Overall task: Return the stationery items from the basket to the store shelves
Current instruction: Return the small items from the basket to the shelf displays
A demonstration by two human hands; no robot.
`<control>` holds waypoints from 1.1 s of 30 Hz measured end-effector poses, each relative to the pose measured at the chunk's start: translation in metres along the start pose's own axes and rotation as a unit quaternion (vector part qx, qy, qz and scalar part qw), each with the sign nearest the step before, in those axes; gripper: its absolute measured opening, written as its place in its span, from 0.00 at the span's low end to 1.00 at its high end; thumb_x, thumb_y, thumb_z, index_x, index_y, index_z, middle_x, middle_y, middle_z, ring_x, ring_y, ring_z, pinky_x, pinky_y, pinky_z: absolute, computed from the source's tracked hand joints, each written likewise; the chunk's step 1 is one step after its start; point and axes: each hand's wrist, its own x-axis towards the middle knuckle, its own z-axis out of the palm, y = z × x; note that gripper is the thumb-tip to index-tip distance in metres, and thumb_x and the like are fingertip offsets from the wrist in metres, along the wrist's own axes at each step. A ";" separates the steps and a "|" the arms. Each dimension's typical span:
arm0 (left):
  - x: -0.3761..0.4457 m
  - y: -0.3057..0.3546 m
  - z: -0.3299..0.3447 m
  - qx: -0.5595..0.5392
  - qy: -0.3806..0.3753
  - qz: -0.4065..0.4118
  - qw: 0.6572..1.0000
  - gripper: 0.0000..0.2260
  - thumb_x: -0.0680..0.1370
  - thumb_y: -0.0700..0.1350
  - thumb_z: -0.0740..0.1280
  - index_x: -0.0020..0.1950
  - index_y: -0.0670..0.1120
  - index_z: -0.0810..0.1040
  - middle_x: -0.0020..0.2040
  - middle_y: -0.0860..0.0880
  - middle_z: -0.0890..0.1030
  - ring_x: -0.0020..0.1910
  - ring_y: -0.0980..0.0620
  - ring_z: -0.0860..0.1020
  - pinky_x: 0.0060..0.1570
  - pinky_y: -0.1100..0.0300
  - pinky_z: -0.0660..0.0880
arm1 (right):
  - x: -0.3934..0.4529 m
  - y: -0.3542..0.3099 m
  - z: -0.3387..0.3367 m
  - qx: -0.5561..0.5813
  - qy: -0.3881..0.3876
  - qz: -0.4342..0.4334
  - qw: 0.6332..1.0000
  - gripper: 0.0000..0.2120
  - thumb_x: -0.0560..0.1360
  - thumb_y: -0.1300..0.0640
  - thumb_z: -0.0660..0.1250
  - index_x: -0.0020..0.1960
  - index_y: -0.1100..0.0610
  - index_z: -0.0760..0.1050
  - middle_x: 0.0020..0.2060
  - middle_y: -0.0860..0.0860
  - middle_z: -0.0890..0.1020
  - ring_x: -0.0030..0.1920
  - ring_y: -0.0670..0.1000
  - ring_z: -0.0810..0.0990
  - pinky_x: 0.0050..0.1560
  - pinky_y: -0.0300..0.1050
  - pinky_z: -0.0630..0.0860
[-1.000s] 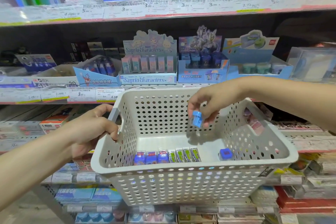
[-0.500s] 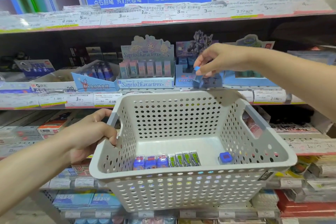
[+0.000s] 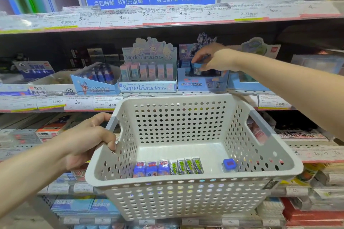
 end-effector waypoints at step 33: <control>0.014 0.000 0.002 -0.013 -0.010 0.007 1.000 0.31 0.53 0.30 0.62 0.55 0.44 0.73 0.37 0.38 0.78 0.31 0.41 0.77 0.28 0.54 0.76 | -0.057 -0.024 0.020 -0.038 -0.103 -0.079 0.991 0.13 0.70 0.68 0.60 0.35 0.57 0.80 0.28 0.46 0.80 0.29 0.38 0.76 0.33 0.29 0.73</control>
